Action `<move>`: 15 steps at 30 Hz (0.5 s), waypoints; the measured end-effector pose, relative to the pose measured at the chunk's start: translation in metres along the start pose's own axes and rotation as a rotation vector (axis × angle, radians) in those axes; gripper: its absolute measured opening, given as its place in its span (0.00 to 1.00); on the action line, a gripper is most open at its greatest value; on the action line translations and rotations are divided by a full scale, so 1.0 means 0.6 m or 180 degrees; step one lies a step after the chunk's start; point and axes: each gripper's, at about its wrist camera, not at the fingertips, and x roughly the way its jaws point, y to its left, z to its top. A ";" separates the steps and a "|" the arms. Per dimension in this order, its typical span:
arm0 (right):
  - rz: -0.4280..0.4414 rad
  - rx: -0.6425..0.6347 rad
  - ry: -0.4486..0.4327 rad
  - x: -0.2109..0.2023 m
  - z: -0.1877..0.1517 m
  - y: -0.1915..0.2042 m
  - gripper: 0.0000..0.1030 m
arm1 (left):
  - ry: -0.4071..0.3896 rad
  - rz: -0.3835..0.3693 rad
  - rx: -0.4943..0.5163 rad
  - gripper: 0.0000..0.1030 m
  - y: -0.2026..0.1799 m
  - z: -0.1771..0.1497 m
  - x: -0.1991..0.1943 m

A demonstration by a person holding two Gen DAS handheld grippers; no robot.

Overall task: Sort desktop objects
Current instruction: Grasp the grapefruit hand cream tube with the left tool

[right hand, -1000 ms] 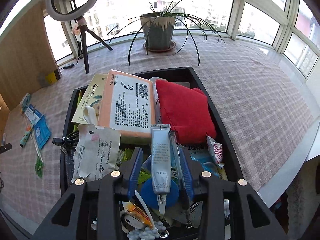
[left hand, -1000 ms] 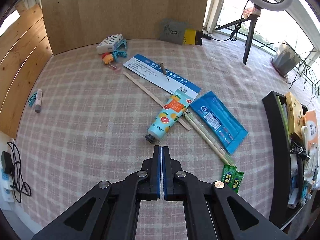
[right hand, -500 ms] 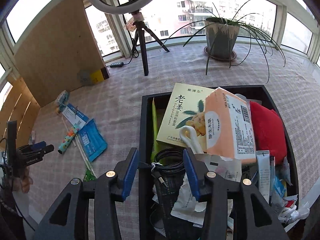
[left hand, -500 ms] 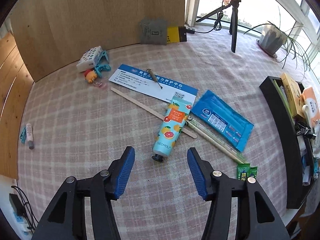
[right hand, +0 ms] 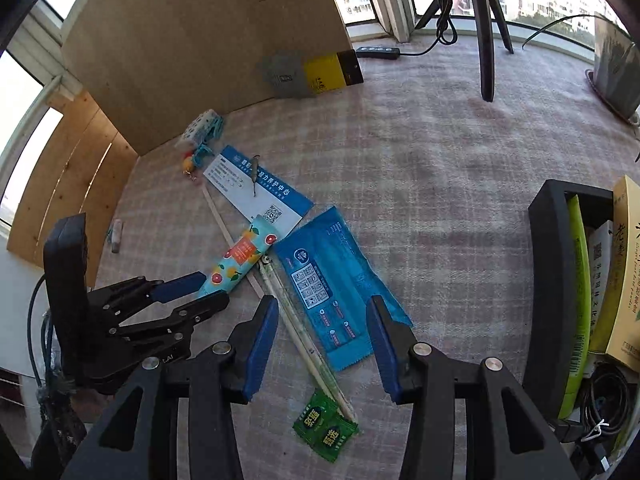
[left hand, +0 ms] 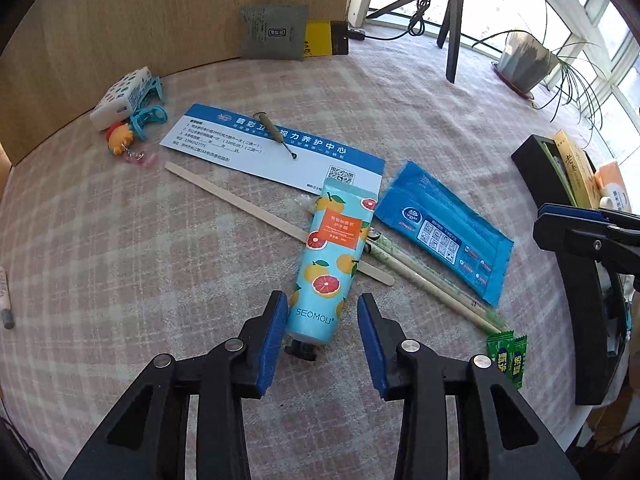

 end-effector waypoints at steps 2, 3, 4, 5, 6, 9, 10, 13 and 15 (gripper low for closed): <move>0.0083 -0.0002 0.0081 0.022 0.006 0.008 0.38 | -0.0007 -0.0115 -0.0117 0.32 0.001 -0.007 0.008; 0.0120 0.0008 0.0129 0.034 0.009 0.011 0.36 | 0.0005 -0.0203 -0.0188 0.31 0.001 -0.011 0.011; 0.0160 0.0016 0.0179 0.045 0.012 0.014 0.34 | -0.0052 -0.0233 -0.0241 0.31 -0.001 -0.014 0.009; 0.0204 0.0023 0.0227 0.057 0.014 0.017 0.33 | -0.0055 -0.0297 -0.0258 0.30 -0.005 -0.017 0.009; 0.0232 0.0016 0.0267 0.068 0.017 0.022 0.32 | -0.0041 -0.0371 -0.0271 0.30 -0.008 -0.019 0.010; 0.0279 -0.0039 0.0356 0.096 0.024 0.037 0.28 | -0.0067 -0.0387 -0.0334 0.30 -0.013 -0.019 0.010; 0.0298 -0.0063 0.0381 0.104 0.024 0.042 0.27 | -0.0072 -0.0389 -0.0354 0.30 -0.013 -0.019 0.011; 0.0328 -0.0081 0.0469 0.129 0.028 0.051 0.23 | -0.0097 -0.0410 -0.0408 0.30 -0.013 -0.018 0.012; 0.0378 -0.0049 0.0523 0.141 0.028 0.051 0.22 | -0.0105 -0.0406 -0.0423 0.30 -0.015 -0.018 0.013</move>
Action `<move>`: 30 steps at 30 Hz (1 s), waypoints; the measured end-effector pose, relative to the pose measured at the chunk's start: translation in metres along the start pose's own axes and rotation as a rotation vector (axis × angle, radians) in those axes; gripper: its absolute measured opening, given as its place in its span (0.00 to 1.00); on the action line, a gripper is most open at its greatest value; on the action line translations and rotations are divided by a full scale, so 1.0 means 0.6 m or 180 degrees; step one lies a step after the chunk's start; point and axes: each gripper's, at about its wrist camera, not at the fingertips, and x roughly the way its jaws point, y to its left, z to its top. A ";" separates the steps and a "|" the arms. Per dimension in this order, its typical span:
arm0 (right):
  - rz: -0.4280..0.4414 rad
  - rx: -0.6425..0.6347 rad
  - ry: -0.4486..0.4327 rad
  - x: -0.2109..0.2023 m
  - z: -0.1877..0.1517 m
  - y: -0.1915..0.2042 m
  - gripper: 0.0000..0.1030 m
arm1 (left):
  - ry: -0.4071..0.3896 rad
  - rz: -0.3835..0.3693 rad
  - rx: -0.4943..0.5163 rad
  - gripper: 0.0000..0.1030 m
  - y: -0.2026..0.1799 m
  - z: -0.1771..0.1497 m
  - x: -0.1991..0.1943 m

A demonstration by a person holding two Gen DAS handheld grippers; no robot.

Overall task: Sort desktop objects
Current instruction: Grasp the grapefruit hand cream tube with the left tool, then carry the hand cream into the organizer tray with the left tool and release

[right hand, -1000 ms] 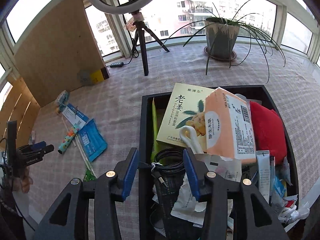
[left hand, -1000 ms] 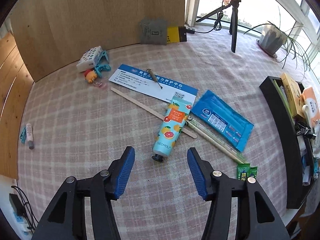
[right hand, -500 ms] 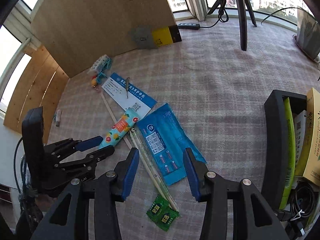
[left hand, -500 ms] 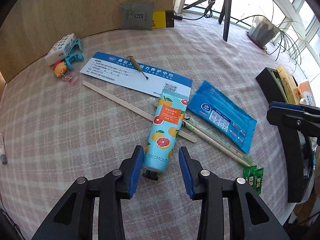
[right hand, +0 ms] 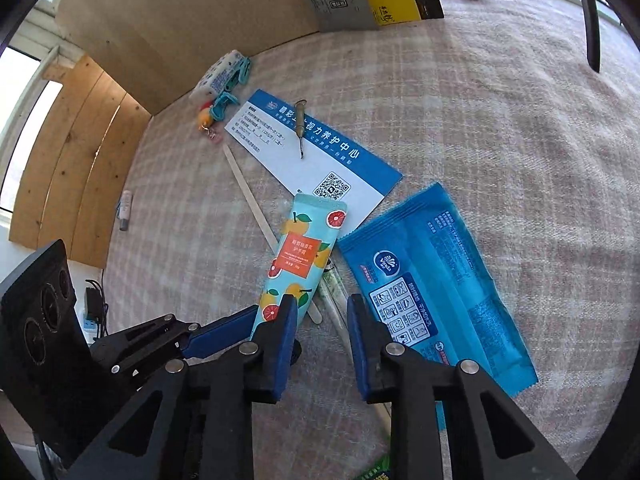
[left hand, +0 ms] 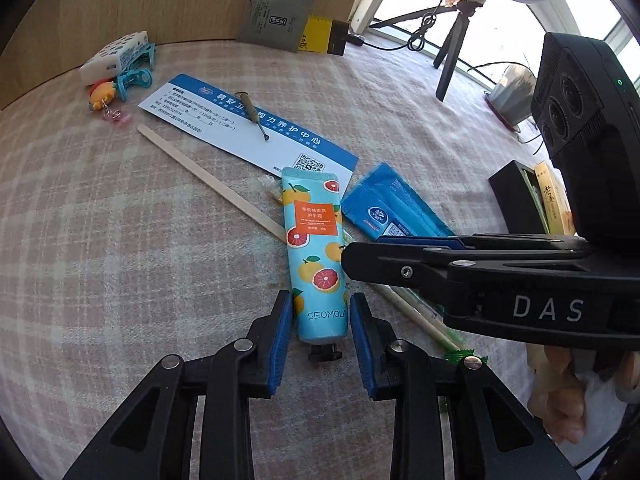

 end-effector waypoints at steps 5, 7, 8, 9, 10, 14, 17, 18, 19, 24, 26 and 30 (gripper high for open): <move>0.0134 0.0059 0.0013 0.001 0.005 -0.005 0.22 | 0.0012 -0.0012 0.0006 0.30 -0.001 0.001 0.000; 0.0203 0.0059 0.0038 -0.001 0.001 -0.004 0.22 | 0.0028 -0.0043 0.0004 0.30 -0.004 0.001 0.002; 0.0236 0.0050 0.0058 0.002 -0.001 -0.001 0.22 | 0.0019 -0.0039 0.0016 0.30 -0.007 0.000 0.002; 0.0243 0.0034 0.0076 0.004 -0.004 0.001 0.22 | 0.0022 -0.0043 0.0039 0.31 -0.011 0.001 0.003; 0.0207 0.0008 0.0052 0.005 -0.006 0.003 0.22 | 0.0025 -0.0024 0.0043 0.31 -0.014 0.001 0.004; 0.0209 0.0101 -0.0057 -0.006 -0.011 -0.005 0.19 | 0.0023 -0.0010 0.0025 0.32 -0.023 0.003 0.002; 0.0264 0.0150 -0.0109 -0.022 -0.018 -0.015 0.18 | 0.0010 -0.0037 0.0032 0.32 -0.037 0.004 -0.005; 0.0265 0.0150 -0.0136 -0.030 -0.021 -0.018 0.18 | 0.0000 -0.0044 0.0057 0.32 -0.045 0.004 -0.009; 0.0260 0.0157 -0.0169 -0.039 -0.023 -0.019 0.18 | -0.0008 -0.0051 0.0085 0.32 -0.054 0.005 -0.013; 0.0178 0.0201 -0.0418 -0.105 -0.045 -0.042 0.18 | -0.0080 -0.0143 0.0305 0.32 -0.116 0.019 -0.028; 0.0155 0.0290 -0.0516 -0.135 -0.056 -0.063 0.18 | -0.0093 -0.0213 0.0422 0.32 -0.149 0.027 -0.030; 0.0072 0.0456 -0.0718 -0.200 -0.077 -0.109 0.18 | -0.0100 -0.0370 0.0677 0.32 -0.222 0.042 -0.029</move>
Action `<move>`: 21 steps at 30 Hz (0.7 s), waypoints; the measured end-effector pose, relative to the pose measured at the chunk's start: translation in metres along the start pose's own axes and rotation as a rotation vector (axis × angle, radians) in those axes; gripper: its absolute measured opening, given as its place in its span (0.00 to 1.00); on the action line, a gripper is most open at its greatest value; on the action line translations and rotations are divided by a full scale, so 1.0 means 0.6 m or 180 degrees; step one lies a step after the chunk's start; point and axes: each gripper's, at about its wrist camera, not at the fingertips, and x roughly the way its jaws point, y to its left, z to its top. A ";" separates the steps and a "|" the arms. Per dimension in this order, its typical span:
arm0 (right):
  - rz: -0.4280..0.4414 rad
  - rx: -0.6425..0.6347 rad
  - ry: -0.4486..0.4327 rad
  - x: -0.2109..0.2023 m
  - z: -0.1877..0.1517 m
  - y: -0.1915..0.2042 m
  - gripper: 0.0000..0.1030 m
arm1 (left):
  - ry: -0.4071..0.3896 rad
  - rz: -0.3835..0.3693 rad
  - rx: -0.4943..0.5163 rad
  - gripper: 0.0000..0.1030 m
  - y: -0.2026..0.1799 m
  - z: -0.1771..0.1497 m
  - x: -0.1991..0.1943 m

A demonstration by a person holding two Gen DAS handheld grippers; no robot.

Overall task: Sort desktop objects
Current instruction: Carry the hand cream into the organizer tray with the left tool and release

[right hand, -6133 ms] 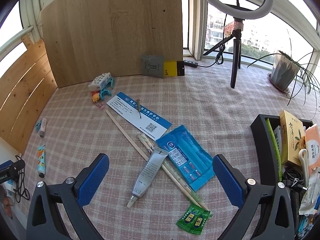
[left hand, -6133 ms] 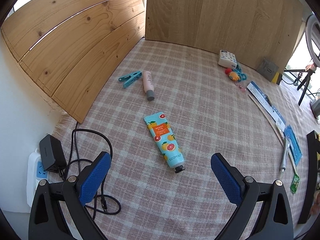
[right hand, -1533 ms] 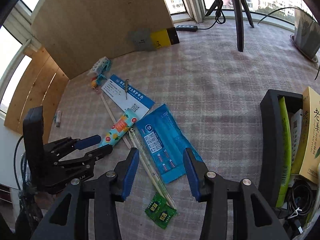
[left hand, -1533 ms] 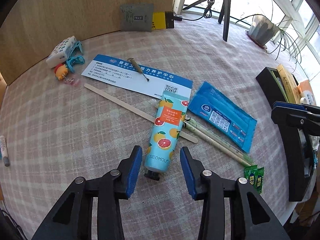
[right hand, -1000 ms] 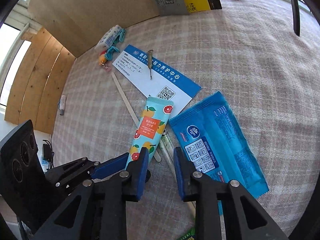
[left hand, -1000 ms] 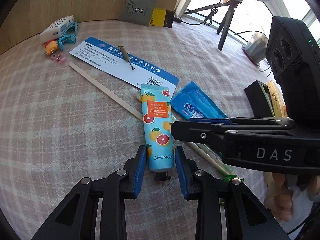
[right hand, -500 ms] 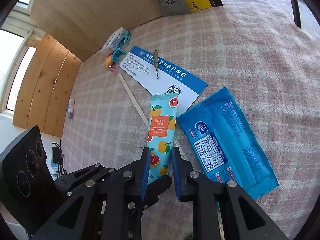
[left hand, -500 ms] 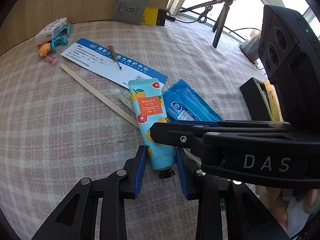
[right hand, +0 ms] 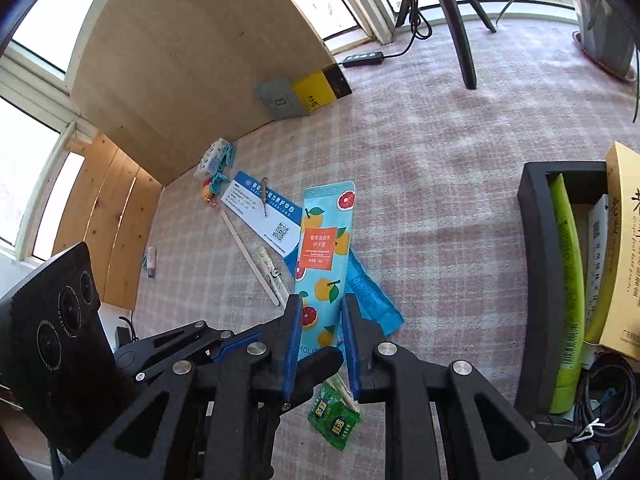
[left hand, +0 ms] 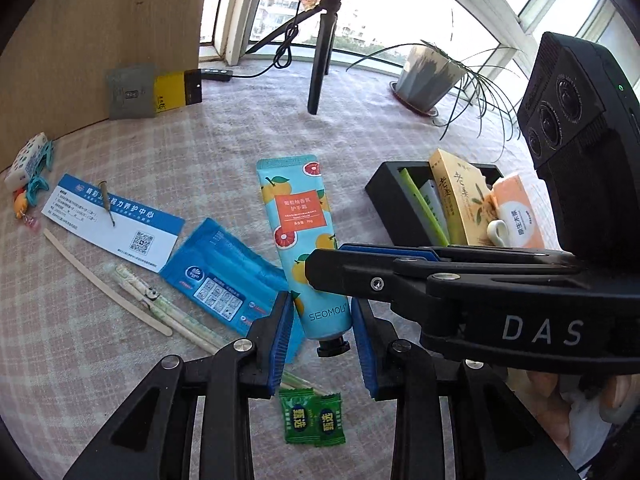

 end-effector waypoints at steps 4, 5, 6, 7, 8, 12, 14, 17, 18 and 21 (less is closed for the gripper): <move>-0.0151 0.0168 -0.0218 -0.068 -0.006 -0.051 0.18 | 0.0016 -0.0130 0.0292 0.32 -0.086 0.028 0.018; -0.0194 0.0217 -0.0267 -0.081 -0.008 -0.062 0.18 | 0.0026 -0.0162 0.0346 0.32 -0.104 0.034 0.023; -0.0234 0.0260 -0.0311 -0.095 -0.011 -0.074 0.18 | 0.0038 -0.0202 0.0399 0.32 -0.124 0.039 0.029; -0.0279 0.0312 -0.0355 -0.108 -0.010 -0.084 0.18 | 0.0052 -0.0241 0.0440 0.32 -0.143 0.045 0.035; -0.0320 0.0357 -0.0394 -0.122 -0.010 -0.095 0.18 | 0.0066 -0.0280 0.0481 0.32 -0.161 0.049 0.042; -0.0462 0.0498 -0.0526 -0.182 -0.020 -0.140 0.18 | 0.0110 -0.0399 0.0687 0.32 -0.235 0.059 0.058; -0.0526 0.0565 -0.0591 -0.213 -0.027 -0.161 0.18 | 0.0131 -0.0457 0.0799 0.32 -0.271 0.064 0.066; -0.0628 0.0652 -0.0689 -0.256 -0.039 -0.187 0.18 | 0.0163 -0.0538 0.0950 0.32 -0.326 0.069 0.077; -0.0652 0.0684 -0.0720 -0.269 -0.043 -0.195 0.18 | 0.0172 -0.0556 0.0999 0.32 -0.342 0.070 0.081; -0.0699 0.0797 -0.0811 -0.300 -0.060 -0.224 0.18 | 0.0197 -0.0614 0.1116 0.32 -0.385 0.071 0.090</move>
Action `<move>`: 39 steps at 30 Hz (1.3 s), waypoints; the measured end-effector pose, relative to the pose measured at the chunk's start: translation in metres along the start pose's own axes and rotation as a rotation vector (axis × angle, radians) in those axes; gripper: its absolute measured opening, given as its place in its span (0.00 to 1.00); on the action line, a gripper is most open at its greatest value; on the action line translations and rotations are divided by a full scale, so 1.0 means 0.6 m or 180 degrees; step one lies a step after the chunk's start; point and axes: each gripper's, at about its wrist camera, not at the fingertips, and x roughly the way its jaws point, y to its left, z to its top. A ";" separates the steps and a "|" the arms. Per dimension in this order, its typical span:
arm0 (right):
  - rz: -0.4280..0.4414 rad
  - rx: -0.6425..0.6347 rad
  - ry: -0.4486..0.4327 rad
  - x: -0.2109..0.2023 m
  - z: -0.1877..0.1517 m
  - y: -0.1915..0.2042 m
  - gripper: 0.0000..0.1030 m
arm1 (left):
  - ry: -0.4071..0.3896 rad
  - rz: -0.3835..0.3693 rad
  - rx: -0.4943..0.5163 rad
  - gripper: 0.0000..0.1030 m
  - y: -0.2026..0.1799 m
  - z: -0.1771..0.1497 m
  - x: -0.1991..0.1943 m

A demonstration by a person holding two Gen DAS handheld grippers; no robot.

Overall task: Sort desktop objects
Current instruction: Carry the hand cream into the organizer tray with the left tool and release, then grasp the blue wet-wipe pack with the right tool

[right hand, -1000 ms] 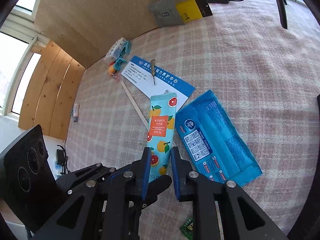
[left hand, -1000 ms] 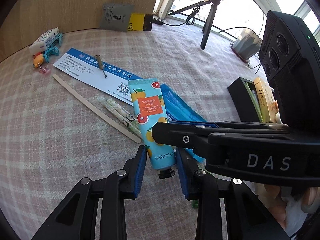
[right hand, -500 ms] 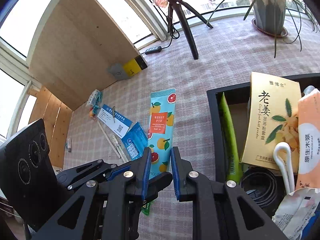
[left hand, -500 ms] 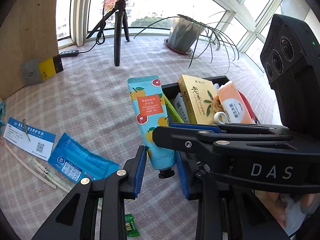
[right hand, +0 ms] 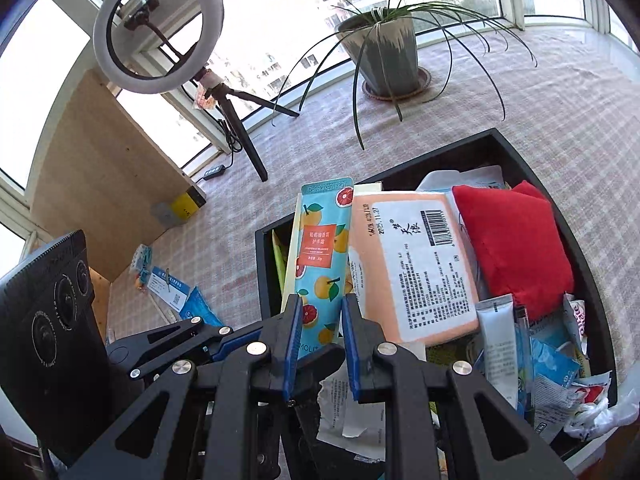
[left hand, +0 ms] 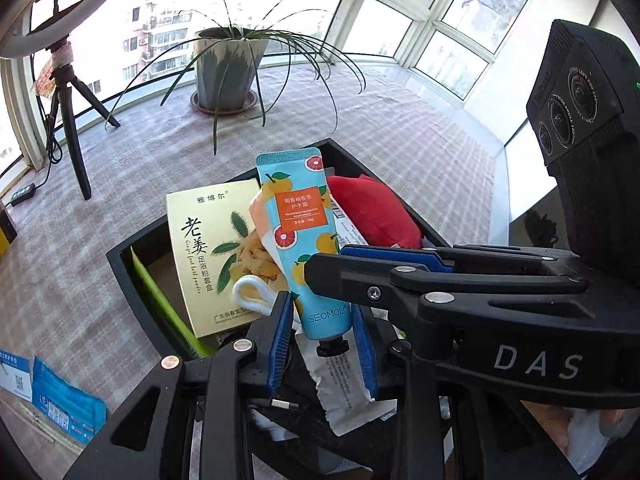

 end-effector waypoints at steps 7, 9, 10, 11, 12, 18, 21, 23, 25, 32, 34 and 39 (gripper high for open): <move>-0.0109 0.0099 -0.0046 -0.028 -0.005 -0.044 0.18 | 0.0047 -0.0032 0.0151 0.32 -0.055 0.015 0.016; -0.0130 0.0128 -0.0053 -0.032 -0.006 -0.049 0.19 | 0.0018 -0.0021 0.0159 0.32 -0.061 0.020 0.013; -0.0172 0.0164 -0.0072 -0.033 -0.006 -0.053 0.24 | 0.0021 0.0020 0.0150 0.36 -0.059 0.021 0.011; -0.0203 0.0174 -0.0083 -0.036 -0.005 -0.057 0.30 | 0.0031 0.0052 0.0136 0.43 -0.057 0.021 0.009; -0.0226 0.0166 -0.0106 -0.038 -0.004 -0.058 0.30 | 0.0023 0.0068 0.0120 0.45 -0.051 0.021 0.004; -0.0291 0.0022 -0.0131 -0.039 -0.003 -0.039 0.32 | 0.0004 0.0229 -0.0046 0.47 0.000 0.005 -0.027; -0.0308 -0.0112 -0.0106 -0.030 0.000 -0.017 0.33 | 0.0002 0.0357 -0.0133 0.48 0.035 -0.005 -0.040; -0.0292 -0.0196 -0.0084 -0.022 -0.001 -0.002 0.33 | -0.0009 0.0459 -0.0213 0.48 0.063 -0.010 -0.050; -0.0266 -0.0280 -0.0056 -0.013 0.000 0.014 0.33 | -0.0024 0.0528 -0.0334 0.48 0.093 -0.020 -0.064; -0.0166 -0.0649 0.0076 0.029 0.006 0.089 0.33 | -0.0018 0.0865 -0.0810 0.48 0.224 -0.070 -0.115; -0.0140 -0.0799 0.0141 0.045 0.005 0.118 0.34 | -0.0018 0.0970 -0.0991 0.48 0.270 -0.091 -0.134; -0.0047 -0.1200 0.0272 0.093 -0.007 0.199 0.41 | 0.0024 0.1374 -0.1375 0.48 0.383 -0.146 -0.183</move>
